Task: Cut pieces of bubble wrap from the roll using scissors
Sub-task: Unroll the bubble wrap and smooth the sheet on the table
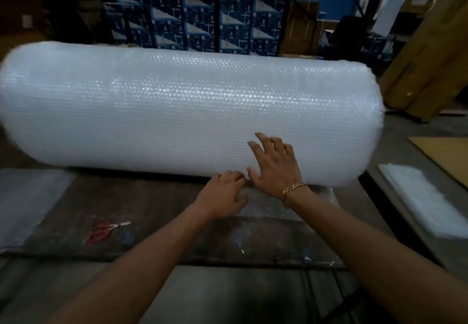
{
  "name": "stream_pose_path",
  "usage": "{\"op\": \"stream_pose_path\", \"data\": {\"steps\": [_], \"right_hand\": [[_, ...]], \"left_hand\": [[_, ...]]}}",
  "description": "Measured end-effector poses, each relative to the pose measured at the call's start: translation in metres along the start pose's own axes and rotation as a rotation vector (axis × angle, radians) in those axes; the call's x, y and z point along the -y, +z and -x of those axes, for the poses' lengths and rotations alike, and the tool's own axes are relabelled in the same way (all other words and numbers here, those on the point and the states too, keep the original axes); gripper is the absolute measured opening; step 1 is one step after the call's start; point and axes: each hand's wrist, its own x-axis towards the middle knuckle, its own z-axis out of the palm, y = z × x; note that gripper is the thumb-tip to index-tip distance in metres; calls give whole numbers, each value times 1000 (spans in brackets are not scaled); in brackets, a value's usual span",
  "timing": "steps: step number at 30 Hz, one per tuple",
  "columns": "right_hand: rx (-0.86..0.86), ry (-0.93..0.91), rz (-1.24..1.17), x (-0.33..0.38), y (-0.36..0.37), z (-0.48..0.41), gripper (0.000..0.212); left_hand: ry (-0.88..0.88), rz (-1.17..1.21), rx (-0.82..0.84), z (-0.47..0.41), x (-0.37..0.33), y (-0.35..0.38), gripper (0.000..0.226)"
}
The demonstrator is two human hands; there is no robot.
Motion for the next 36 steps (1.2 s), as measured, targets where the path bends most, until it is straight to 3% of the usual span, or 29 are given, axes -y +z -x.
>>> {"op": "stream_pose_path", "data": {"steps": [11,16,20,25,36], "right_hand": [[97,71,17,-1,49,-7,82],[61,68,42,-9,60,-24,88],[43,73,64,-15,66,-41,90],[22,74,94,-27,70,-65,89],[-17,62,106,-50,73,-111,82]], "left_hand": [[42,47,163,-27,23,38,55],[1,36,314,-37,44,62,58],[8,32,345,-44,60,77,61],[47,4,325,-51,74,96,61],[16,50,465,-39,69,117,64]]}}
